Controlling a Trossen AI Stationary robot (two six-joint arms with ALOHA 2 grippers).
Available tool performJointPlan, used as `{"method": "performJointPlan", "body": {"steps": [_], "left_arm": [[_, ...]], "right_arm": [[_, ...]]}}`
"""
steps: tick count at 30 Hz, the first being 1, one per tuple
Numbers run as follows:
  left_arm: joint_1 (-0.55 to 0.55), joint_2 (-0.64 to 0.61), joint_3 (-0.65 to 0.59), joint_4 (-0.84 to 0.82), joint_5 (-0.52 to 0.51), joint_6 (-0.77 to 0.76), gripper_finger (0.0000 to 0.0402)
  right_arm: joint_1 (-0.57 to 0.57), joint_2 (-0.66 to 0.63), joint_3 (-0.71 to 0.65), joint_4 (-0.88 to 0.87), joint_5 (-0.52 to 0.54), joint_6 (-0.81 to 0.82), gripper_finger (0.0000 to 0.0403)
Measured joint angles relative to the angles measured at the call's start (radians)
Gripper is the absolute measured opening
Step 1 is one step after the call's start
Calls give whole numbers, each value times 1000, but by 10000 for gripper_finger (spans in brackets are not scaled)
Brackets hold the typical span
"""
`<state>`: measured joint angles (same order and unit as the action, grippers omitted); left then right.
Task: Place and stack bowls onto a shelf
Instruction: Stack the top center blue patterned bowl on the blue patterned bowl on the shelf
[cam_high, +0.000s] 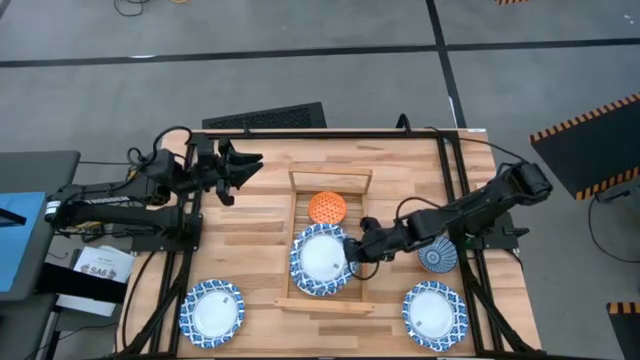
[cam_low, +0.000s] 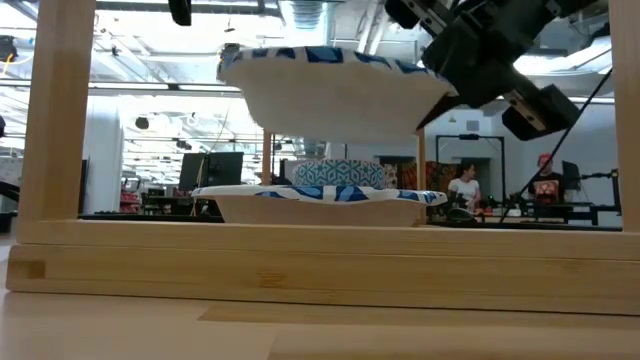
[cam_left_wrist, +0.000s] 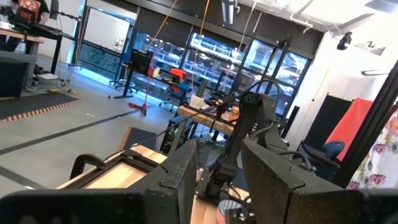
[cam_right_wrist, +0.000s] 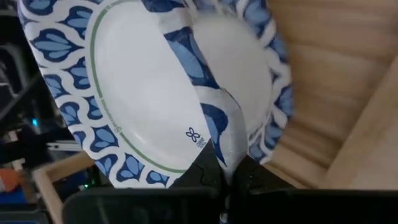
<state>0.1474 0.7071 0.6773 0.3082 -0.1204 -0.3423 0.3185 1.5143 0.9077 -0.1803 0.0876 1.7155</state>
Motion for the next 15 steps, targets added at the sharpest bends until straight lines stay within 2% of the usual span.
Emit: {"method": "performJointPlan", "body": {"steps": [7, 15], "left_arm": [[0, 0, 0, -8, 0, 35, 111], [0, 0, 0, -13, 0, 34, 111]], "right_arm": [[9, 84, 50, 1, -91, 42, 31], [0, 177, 90, 10, -109, 37, 54]]}}
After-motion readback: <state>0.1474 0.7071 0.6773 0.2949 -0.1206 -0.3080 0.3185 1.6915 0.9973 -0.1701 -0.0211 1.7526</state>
